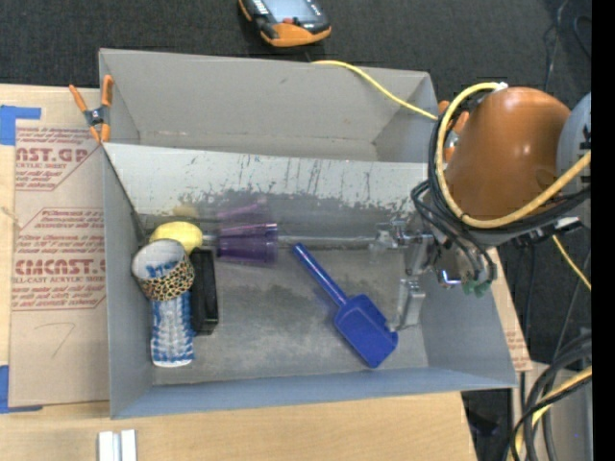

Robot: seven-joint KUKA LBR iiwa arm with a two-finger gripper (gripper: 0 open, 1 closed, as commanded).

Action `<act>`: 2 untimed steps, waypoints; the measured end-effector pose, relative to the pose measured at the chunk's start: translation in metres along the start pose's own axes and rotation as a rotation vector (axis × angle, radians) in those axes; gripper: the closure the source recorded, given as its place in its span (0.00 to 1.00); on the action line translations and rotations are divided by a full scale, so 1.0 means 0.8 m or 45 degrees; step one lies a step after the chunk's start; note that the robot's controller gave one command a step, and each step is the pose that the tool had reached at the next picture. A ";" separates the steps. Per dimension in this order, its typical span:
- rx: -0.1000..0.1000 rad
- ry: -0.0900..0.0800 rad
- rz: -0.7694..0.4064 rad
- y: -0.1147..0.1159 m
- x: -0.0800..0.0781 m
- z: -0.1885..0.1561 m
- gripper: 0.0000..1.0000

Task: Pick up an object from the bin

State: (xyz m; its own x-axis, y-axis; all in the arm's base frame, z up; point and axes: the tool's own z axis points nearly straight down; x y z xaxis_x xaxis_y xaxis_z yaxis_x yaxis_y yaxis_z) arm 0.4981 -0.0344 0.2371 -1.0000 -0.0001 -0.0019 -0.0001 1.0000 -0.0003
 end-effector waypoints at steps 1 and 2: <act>-0.002 -0.002 0.252 0.005 -0.026 0.148 0.00; -0.003 -0.017 0.223 0.009 -0.073 0.095 0.00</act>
Offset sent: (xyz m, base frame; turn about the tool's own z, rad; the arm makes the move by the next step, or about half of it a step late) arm 0.0579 0.0062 -0.0771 0.1752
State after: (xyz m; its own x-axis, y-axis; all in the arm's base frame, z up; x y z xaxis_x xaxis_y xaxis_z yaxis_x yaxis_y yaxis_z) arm 0.5567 -0.0275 0.1612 -0.9846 0.1742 -0.0148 0.1742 0.9847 0.0032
